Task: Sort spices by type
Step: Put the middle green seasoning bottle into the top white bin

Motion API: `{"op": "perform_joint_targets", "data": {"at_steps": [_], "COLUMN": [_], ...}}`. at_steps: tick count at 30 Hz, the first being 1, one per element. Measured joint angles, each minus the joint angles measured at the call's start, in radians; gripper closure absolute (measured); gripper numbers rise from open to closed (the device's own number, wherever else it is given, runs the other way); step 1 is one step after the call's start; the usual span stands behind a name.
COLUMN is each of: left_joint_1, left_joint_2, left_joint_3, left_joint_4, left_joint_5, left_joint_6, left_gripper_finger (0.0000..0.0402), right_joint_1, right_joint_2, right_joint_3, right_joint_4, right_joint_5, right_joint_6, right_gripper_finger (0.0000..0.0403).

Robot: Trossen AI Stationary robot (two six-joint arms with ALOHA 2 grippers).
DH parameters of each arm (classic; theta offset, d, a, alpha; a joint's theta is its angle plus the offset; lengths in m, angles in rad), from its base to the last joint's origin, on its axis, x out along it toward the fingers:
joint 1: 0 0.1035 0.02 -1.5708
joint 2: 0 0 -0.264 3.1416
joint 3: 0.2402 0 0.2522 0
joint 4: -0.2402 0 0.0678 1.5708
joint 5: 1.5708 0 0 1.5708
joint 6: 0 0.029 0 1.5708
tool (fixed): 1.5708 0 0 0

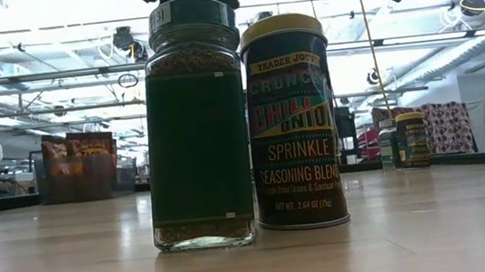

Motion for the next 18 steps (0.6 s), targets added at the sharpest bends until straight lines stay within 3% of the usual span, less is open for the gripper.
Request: {"op": "perform_joint_targets", "data": {"at_steps": [6, 13, 18], "left_joint_1": [-0.029, -0.014, -0.004], "left_joint_2": [0.044, 0.055, 0.056], "left_joint_3": [0.0, 0.001, 0.001], "left_joint_4": [-0.001, -0.003, -0.01], "left_joint_5": [-0.107, -0.083, -0.072], "left_joint_6": [0.107, 0.124, 0.136], "left_gripper_finger": [0.0219, 0.0217, 0.0176], "right_joint_1": [-0.001, -0.002, -0.009], "right_joint_2": [0.0, 0.0, 0.0], "right_joint_3": [0.0, 0.0, 0.0], "right_joint_4": [0.022, 0.026, 0.053], "right_joint_5": [0.004, 0.105, 0.114], "right_joint_6": [-0.015, 0.042, 0.059], "right_gripper_finger": [0.0167, 0.0167, 0.0167]}}
